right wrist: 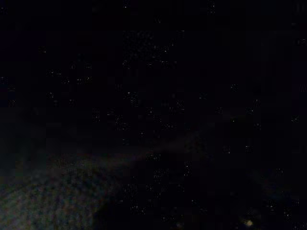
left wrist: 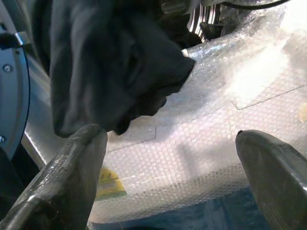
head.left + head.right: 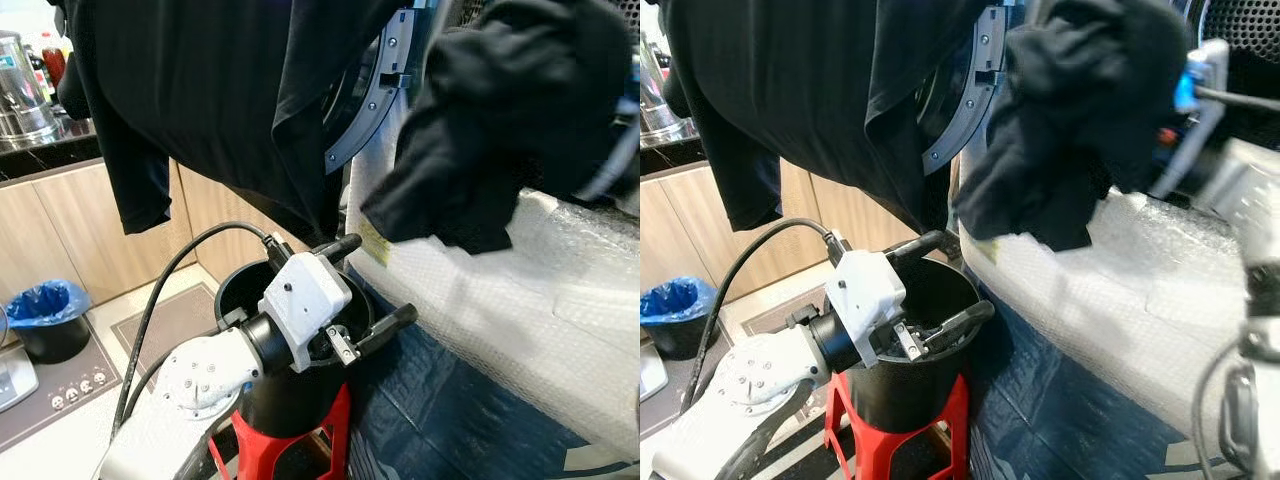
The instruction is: Clothes washing
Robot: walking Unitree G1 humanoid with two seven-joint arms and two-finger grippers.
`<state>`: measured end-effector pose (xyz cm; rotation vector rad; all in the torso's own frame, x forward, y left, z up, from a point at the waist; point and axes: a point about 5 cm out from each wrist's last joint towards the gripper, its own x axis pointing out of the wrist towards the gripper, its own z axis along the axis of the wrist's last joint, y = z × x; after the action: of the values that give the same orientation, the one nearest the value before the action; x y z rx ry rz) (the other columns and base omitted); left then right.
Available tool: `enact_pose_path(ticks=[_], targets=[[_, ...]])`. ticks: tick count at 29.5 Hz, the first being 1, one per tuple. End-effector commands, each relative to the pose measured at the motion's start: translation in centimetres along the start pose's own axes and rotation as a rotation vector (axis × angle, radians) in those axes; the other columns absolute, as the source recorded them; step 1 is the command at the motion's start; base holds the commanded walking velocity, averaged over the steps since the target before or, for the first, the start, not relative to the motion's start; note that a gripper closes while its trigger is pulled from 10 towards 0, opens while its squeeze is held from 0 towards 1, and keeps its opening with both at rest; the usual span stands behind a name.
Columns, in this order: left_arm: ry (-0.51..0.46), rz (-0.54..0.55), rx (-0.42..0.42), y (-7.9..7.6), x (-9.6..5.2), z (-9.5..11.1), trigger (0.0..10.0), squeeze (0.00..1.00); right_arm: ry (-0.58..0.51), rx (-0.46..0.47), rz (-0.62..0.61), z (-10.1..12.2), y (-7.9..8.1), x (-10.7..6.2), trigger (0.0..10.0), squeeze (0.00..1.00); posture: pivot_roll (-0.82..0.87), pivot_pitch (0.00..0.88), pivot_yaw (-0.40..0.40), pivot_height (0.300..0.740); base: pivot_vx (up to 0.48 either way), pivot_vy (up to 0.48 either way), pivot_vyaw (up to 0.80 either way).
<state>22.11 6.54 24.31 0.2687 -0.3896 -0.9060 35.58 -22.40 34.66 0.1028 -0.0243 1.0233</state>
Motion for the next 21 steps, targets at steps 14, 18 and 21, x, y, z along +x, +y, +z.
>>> enact_pose_path(ticks=[14,18,21], targets=[[0.050,0.081,-0.099,-2.7,-1.6,0.3,10.0,0.00,0.005,0.032,-0.554,3.8,-3.6,0.7,10.0,0.00,0.06,0.000,-0.190,0.740,0.000,0.000,0.00],[0.066,0.099,-0.126,-3.2,-1.9,0.4,10.0,0.00,-0.079,0.029,-0.696,5.4,-4.0,-0.1,10.0,0.00,0.06,0.008,-0.194,0.740,0.000,0.000,0.00],[0.075,0.104,-0.140,-3.5,-2.2,0.4,10.0,0.00,-0.095,0.004,-0.732,5.8,-4.1,-0.5,10.0,0.00,0.07,0.011,-0.195,0.740,0.000,0.000,0.00]])
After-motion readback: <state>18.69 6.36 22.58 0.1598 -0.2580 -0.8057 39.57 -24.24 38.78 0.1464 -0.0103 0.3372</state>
